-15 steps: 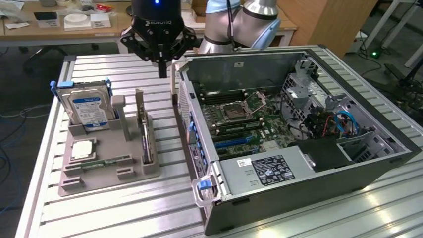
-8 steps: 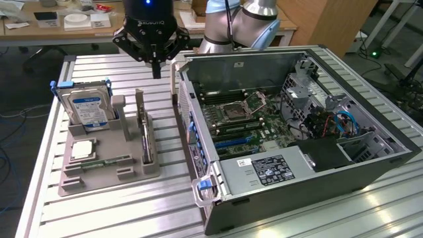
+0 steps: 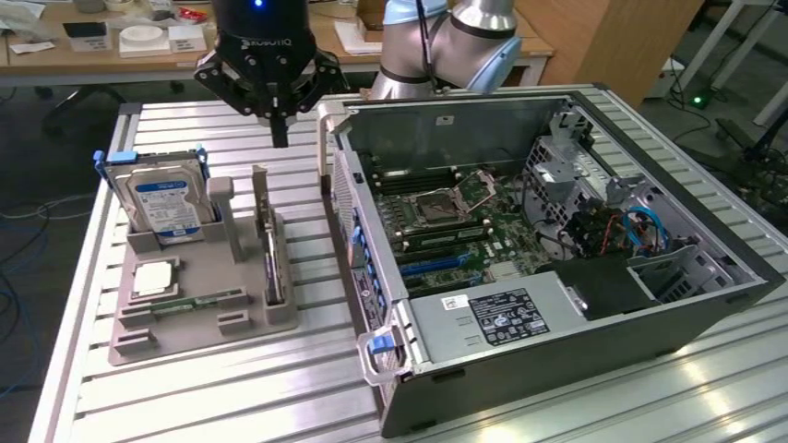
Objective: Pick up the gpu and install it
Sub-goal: 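Reach for the gpu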
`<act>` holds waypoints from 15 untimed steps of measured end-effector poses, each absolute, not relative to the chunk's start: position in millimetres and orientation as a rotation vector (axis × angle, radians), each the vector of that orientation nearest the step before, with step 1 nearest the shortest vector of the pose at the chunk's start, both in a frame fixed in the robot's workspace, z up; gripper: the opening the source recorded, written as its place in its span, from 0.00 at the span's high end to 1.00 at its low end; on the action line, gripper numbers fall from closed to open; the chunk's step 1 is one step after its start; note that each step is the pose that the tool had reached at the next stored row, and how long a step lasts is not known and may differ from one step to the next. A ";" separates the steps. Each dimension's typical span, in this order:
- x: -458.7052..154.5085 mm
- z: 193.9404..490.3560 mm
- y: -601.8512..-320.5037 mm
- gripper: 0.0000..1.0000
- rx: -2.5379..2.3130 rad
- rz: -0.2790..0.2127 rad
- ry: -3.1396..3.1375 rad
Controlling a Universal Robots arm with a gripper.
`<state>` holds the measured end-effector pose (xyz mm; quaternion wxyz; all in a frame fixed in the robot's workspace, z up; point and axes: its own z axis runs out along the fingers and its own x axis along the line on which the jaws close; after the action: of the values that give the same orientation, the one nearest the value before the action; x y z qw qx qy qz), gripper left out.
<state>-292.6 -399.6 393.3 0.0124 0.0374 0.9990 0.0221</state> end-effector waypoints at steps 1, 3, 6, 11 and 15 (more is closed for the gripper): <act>-294.0 393.3 -399.6 0.89 0.117 0.069 3.114; -296.9 393.3 -399.6 0.89 0.117 0.069 3.114; -301.5 393.3 -399.6 0.89 0.117 0.069 3.114; -307.8 393.2 -399.6 0.89 0.117 0.069 3.114; -313.2 393.2 -399.6 0.89 0.117 0.069 3.114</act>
<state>-313.2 -399.6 393.2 0.0124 0.0374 0.9990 0.0221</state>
